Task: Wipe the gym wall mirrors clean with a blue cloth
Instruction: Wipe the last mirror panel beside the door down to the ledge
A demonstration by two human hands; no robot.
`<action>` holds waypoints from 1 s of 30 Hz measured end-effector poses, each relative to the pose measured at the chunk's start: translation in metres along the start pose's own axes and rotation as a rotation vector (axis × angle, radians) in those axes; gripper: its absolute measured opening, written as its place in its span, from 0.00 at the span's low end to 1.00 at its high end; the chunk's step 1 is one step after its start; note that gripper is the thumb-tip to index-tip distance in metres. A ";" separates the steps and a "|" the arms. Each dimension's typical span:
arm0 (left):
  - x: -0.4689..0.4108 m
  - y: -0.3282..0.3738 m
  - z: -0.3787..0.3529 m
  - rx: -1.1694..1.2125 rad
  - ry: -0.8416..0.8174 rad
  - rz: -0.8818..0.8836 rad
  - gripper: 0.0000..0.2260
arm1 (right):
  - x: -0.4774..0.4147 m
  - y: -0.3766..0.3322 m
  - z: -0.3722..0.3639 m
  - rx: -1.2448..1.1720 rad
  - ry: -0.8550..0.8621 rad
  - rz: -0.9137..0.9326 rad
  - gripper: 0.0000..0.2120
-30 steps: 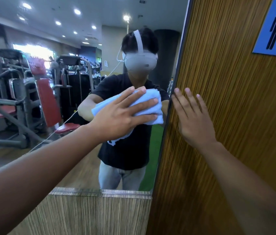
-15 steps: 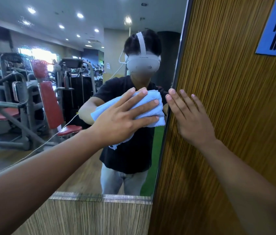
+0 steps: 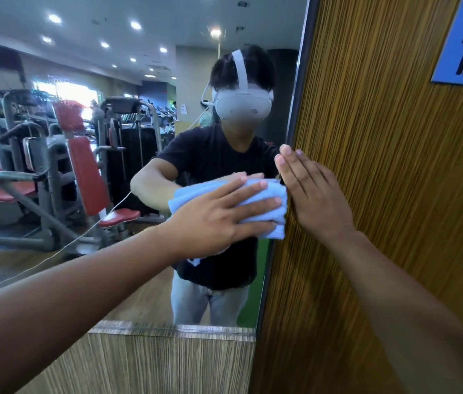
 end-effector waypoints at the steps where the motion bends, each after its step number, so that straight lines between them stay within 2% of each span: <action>1: -0.004 0.000 0.001 0.002 0.031 0.037 0.17 | 0.001 0.000 -0.001 -0.006 0.015 -0.007 0.38; 4: 0.006 0.011 -0.008 0.033 0.062 0.113 0.16 | 0.003 -0.001 -0.004 -0.013 0.044 -0.027 0.38; 8: 0.033 0.047 -0.029 0.102 0.059 0.118 0.16 | 0.002 -0.006 -0.005 0.000 0.070 -0.046 0.32; 13: 0.109 0.125 -0.091 0.132 -0.117 -0.025 0.15 | 0.002 -0.008 -0.003 -0.005 0.053 -0.079 0.31; 16: 0.146 0.154 -0.108 0.102 -0.169 -0.041 0.14 | 0.002 -0.010 -0.002 0.005 0.037 -0.088 0.30; 26: 0.151 0.127 -0.099 0.006 -0.205 -0.086 0.16 | 0.000 -0.015 0.003 0.010 0.005 -0.155 0.31; 30: 0.146 0.089 -0.078 -0.051 -0.192 -0.011 0.16 | -0.003 -0.020 0.008 -0.036 -0.044 -0.216 0.32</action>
Point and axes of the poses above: each hand's wrist, its own x-axis away from the middle knuckle, its own z-axis out of the back of the hand, y = z × x, the point moved 7 cm from there along -x, towards the middle knuckle, and after that the axes turned 11 degrees about z, right-handed, at the moved point
